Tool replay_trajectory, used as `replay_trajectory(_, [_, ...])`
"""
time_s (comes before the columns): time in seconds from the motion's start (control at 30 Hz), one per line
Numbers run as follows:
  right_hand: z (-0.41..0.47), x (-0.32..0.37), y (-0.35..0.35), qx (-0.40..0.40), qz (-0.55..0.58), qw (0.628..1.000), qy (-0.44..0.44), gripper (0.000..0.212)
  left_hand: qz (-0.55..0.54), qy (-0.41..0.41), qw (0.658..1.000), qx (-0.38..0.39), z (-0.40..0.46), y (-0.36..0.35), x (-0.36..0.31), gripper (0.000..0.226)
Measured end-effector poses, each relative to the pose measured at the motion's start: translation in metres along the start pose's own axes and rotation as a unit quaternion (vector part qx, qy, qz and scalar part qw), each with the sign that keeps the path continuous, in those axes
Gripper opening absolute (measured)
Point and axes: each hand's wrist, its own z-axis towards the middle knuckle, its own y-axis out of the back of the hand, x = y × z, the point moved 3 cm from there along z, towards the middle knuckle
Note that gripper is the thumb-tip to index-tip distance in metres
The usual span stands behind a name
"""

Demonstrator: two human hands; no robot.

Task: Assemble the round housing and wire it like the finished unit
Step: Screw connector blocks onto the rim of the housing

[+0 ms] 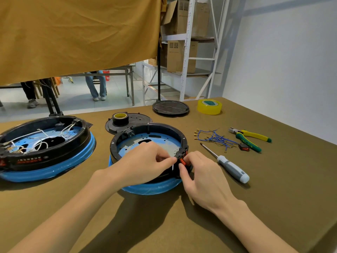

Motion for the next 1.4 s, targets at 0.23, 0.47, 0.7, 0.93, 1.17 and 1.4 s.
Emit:
replay_trajectory(0.23, [0.001,-0.001,-0.002,0.004,0.005,1.0,-0.012,0.019,-0.002,0.026,1.0,-0.006,0.0,-0.001,0.003,0.04])
replay_trajectory(0.47, [0.001,-0.004,-0.003,-0.012,0.052,0.998,-0.025,0.018,0.02,0.015,1.0,-0.007,-0.002,-0.003,0.001,0.039])
replay_trajectory(0.7, [0.0,-0.006,-0.004,-0.009,0.076,0.997,-0.016,0.012,0.044,-0.01,0.999,-0.027,-0.002,-0.004,0.0,0.036])
replay_trajectory(0.93, [-0.003,-0.003,-0.003,-0.021,0.07,0.997,-0.004,0.009,0.084,-0.006,0.994,-0.075,-0.003,-0.007,-0.004,0.039])
replay_trajectory(1.17, [-0.008,-0.008,0.003,-0.078,0.103,0.992,-0.003,0.002,0.105,0.026,0.99,-0.086,-0.005,0.002,0.005,0.043])
replay_trajectory(1.4, [0.006,-0.011,-0.001,-0.036,0.365,0.919,-0.145,0.014,0.065,0.037,0.994,-0.082,-0.016,0.003,0.012,0.042])
